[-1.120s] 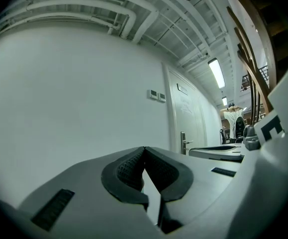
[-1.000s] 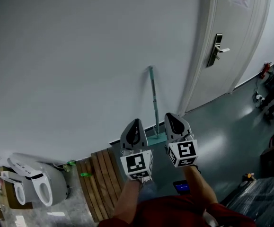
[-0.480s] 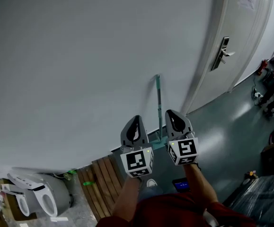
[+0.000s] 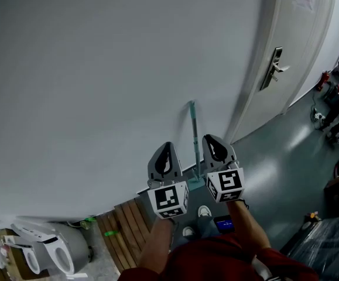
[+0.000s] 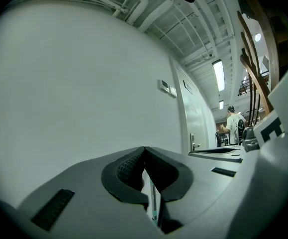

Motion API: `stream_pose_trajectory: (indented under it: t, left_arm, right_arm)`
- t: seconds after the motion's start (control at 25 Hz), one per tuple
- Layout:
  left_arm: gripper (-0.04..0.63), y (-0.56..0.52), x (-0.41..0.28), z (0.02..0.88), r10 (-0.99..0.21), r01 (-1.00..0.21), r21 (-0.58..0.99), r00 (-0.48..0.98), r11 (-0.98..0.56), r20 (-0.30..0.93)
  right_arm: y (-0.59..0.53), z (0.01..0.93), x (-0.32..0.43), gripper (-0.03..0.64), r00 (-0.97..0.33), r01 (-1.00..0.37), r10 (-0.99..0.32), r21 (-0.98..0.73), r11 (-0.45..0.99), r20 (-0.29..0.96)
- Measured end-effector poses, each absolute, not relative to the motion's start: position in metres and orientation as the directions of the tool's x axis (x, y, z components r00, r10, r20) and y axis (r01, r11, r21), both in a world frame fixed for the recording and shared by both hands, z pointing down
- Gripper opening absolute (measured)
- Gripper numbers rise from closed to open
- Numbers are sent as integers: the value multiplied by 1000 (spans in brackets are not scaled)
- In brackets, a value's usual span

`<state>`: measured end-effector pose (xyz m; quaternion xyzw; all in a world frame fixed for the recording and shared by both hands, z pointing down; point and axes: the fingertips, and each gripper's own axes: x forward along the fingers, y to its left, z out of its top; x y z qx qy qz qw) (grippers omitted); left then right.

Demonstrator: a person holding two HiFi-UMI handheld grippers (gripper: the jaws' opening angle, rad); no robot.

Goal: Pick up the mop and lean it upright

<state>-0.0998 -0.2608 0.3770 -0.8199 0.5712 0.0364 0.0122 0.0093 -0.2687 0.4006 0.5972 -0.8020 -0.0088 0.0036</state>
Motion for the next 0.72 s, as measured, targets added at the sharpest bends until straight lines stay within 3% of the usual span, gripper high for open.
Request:
stream_pose_trajectory:
  t: [0.72]
  left_arm:
    - [14, -319, -72, 395, -949, -950, -1, 313, -314, -42]
  right_arm:
    - [-332, 420, 33, 18, -319, -948, -947, -6, 319, 26]
